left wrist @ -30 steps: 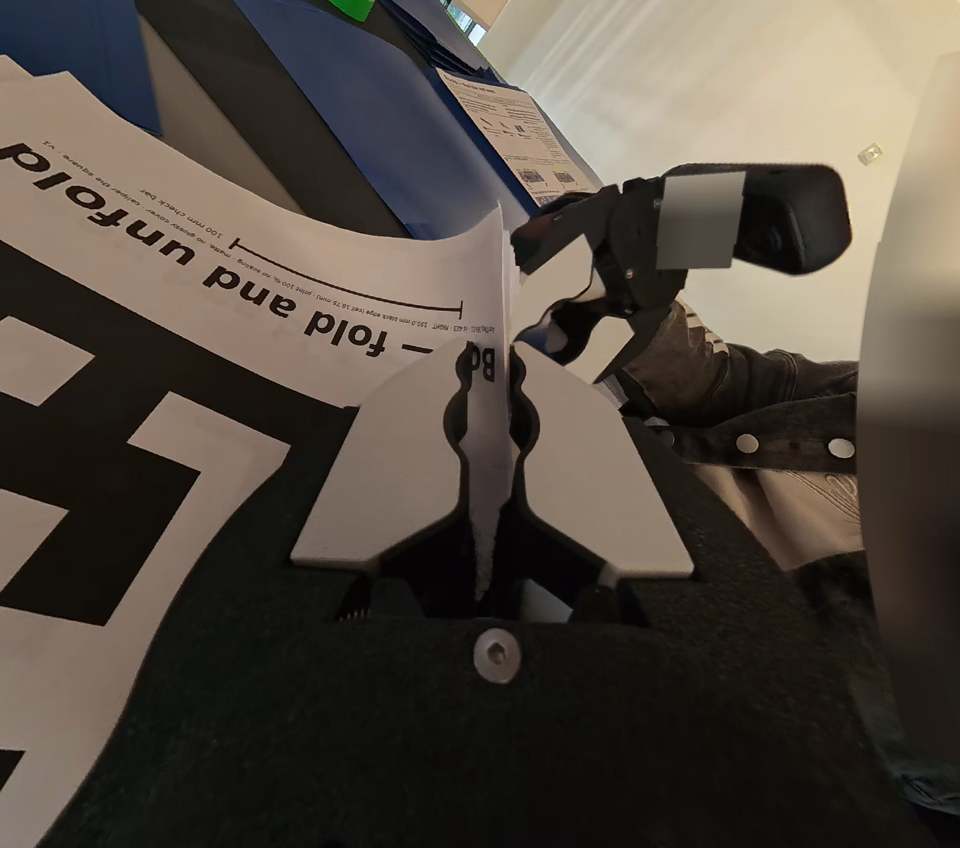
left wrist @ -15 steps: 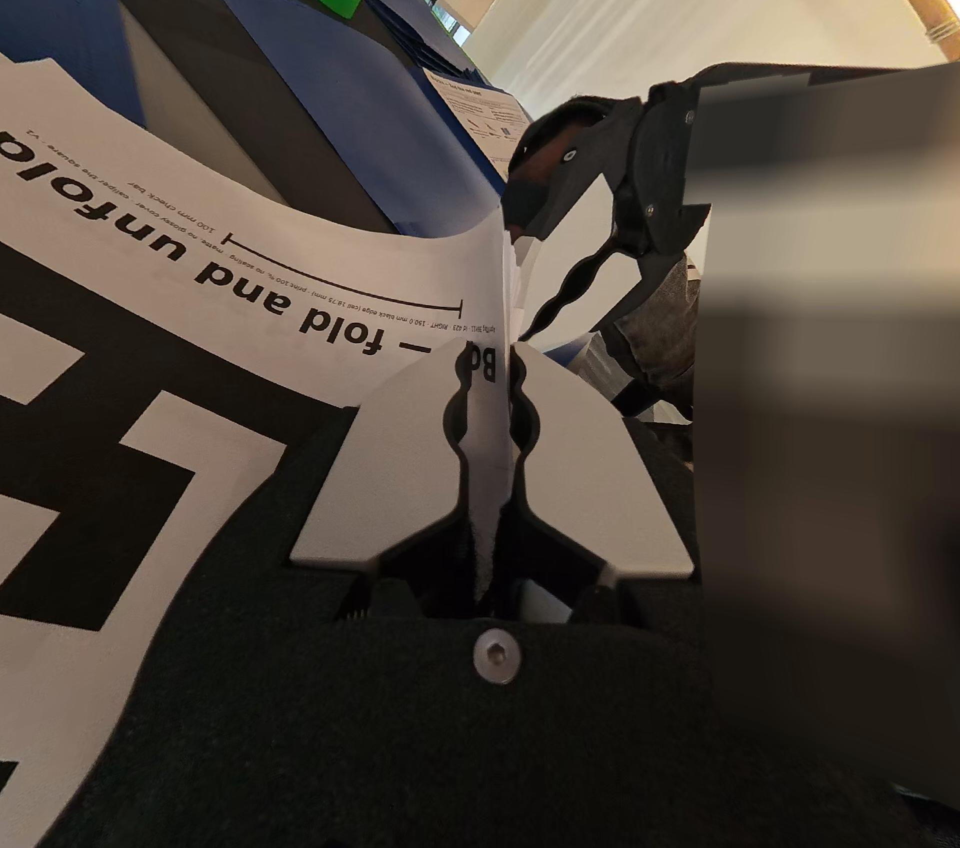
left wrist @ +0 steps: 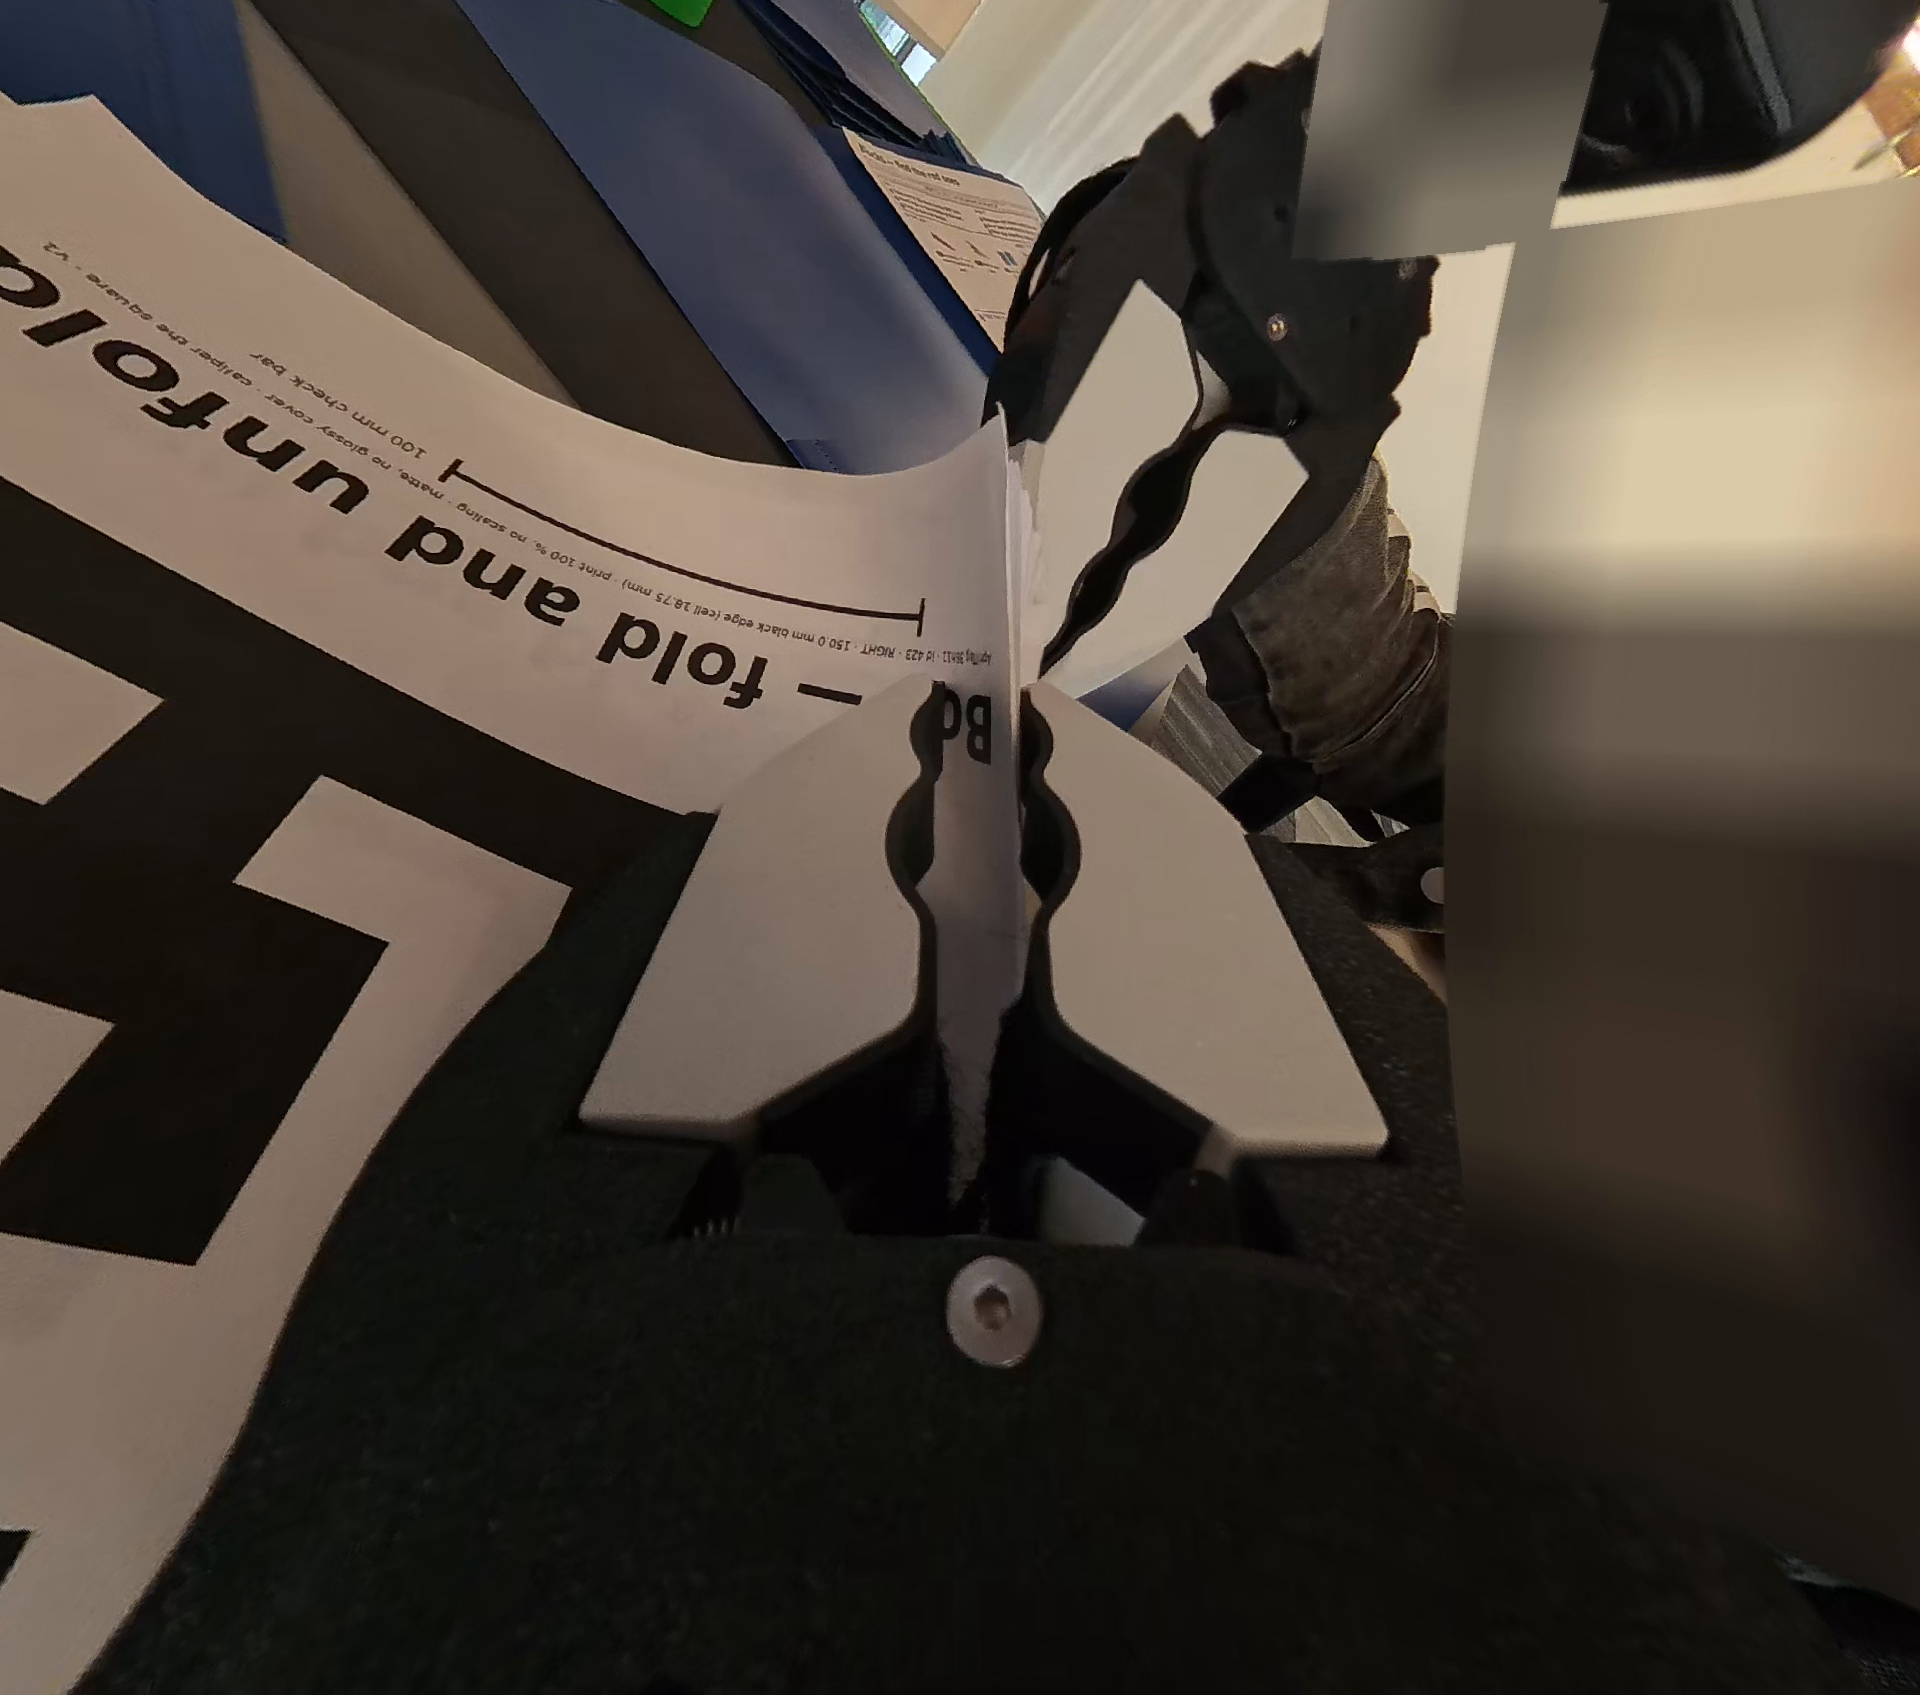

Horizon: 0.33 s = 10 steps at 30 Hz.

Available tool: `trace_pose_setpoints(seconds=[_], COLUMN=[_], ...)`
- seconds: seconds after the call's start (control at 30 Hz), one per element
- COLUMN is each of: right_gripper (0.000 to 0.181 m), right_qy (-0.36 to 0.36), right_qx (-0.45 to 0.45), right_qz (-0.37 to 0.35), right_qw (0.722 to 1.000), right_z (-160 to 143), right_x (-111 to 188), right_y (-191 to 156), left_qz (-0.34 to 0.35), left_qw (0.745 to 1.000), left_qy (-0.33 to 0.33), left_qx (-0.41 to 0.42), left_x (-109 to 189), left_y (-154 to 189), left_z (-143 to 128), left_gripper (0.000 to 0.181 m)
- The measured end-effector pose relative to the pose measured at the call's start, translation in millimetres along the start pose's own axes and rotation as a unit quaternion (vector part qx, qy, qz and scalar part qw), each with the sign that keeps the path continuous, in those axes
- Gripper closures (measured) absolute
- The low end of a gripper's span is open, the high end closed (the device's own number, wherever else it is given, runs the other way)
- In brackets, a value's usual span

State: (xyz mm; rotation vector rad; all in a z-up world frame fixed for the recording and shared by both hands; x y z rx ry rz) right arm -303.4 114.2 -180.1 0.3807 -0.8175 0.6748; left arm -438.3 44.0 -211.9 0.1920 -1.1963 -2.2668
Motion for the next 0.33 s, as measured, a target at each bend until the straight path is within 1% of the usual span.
trace_pose_setpoints(seconds=[0.03, 0.23, 0.33], right_gripper=[0.180, 0.180, 0.180], right_qy=[0.004, 0.017, 0.030], right_qx=[-0.015, -0.101, -0.132], right_qz=[0.007, 0.056, 0.070], right_qw=[1.000, 0.993, 0.988], right_z=[-0.3, -3.8, -3.7], right_x=[0.2, -0.4, 0.9], right_y=[1.1, 5.5, 7.2], left_qz=[0.000, -0.001, -0.002], left_qw=[1.000, 1.000, 1.000], left_qy=[0.000, 0.000, 0.000], left_qx=[0.001, 0.002, 0.002], left_x=[0.0, 0.0, 0.0], left_y=[-0.2, -0.3, -0.4], left_z=[0.0, 0.1, 0.2], left_gripper=[0.170, 0.170, 0.170])
Point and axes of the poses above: each gripper's, where its closed fingertips meet, x back along the fingers, z out of its top, y = z × x across the jaws, the point moved 8 cm from there along x, back along the fingers, and after that the axes turned 9 degrees about x, right-handed, at the moved point
